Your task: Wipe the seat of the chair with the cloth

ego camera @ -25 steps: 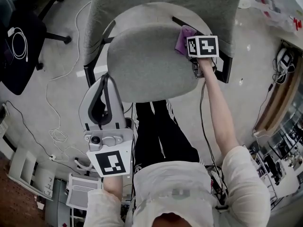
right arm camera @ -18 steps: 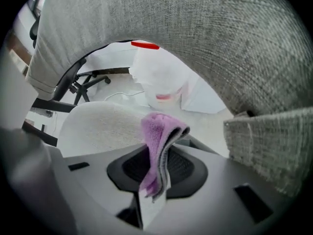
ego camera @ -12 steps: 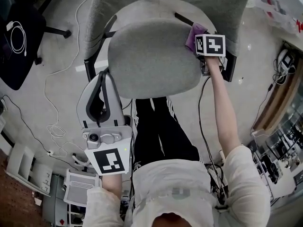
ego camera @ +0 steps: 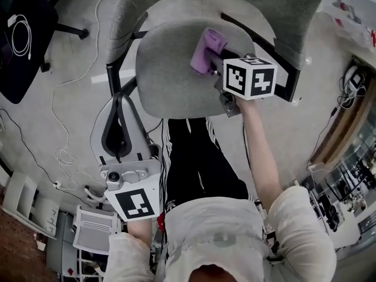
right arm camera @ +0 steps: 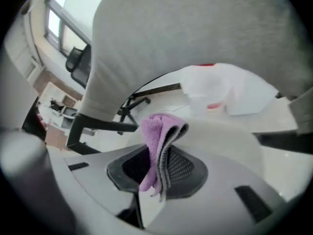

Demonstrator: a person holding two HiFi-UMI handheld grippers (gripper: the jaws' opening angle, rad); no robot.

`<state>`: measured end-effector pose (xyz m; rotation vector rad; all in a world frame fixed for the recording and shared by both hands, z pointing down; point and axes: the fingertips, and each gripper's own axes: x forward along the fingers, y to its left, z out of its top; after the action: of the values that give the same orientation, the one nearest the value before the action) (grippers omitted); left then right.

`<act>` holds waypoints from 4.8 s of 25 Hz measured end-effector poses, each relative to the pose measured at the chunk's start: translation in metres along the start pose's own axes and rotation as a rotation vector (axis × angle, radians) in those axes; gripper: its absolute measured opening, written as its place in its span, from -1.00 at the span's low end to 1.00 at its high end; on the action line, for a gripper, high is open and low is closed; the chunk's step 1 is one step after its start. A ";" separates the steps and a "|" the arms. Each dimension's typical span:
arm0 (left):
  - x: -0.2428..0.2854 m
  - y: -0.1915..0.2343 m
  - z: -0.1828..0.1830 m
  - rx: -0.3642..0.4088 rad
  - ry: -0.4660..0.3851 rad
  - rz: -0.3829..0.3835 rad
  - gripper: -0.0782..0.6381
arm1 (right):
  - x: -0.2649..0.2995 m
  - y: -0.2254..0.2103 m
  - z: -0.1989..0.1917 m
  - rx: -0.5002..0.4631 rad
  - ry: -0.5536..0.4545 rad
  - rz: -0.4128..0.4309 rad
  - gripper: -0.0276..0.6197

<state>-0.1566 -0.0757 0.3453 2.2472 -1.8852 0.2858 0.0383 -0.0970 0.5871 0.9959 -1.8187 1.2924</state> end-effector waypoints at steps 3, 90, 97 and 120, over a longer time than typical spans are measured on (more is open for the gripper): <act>-0.006 0.006 -0.005 0.000 0.004 0.025 -0.74 | 0.052 0.082 -0.037 -0.085 0.115 0.174 -0.64; -0.013 -0.006 0.023 0.020 -0.011 0.022 -0.75 | 0.036 0.045 -0.209 -0.195 0.290 0.143 -0.64; -0.003 -0.033 0.034 0.053 -0.016 -0.074 -0.74 | -0.012 -0.044 -0.212 -0.196 0.296 -0.005 -0.64; -0.019 -0.058 0.088 0.103 -0.081 -0.105 -0.74 | -0.101 -0.174 -0.210 -0.101 0.354 -0.414 -0.64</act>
<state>-0.1009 -0.0718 0.2540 2.4517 -1.8215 0.2855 0.2591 0.0866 0.6326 0.9555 -1.3125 1.0322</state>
